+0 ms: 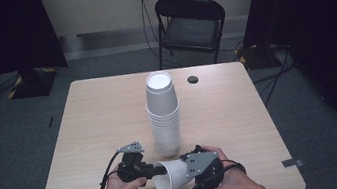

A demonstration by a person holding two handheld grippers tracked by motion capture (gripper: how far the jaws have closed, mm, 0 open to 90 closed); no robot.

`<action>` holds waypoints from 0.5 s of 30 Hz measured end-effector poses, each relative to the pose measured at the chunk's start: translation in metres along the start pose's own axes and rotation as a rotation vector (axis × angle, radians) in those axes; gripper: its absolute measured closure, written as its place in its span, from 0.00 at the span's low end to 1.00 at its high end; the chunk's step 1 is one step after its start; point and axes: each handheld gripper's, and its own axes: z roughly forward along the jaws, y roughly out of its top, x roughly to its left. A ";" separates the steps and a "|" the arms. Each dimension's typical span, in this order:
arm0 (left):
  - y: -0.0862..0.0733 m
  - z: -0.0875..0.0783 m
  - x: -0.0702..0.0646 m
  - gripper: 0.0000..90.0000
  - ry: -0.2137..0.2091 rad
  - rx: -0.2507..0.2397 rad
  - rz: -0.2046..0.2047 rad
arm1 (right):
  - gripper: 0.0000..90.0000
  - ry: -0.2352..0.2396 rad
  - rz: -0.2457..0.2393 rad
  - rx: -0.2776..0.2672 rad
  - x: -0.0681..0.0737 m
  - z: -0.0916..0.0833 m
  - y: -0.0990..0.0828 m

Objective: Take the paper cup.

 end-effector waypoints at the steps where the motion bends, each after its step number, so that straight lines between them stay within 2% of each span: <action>1: 0.000 0.000 0.000 0.97 0.000 -0.001 -0.001 | 0.10 -0.009 -0.003 0.003 0.001 0.001 0.000; 5: 0.000 0.001 0.000 0.97 -0.003 0.010 0.004 | 0.09 -0.010 -0.029 0.006 0.003 0.005 0.003; 8: 0.001 0.004 -0.003 0.97 -0.009 0.018 0.004 | 0.09 -0.008 -0.062 0.036 0.007 0.011 0.005; 15: 0.000 0.004 0.001 0.97 -0.003 0.011 -0.041 | 0.09 -0.026 -0.052 0.044 0.007 0.018 0.007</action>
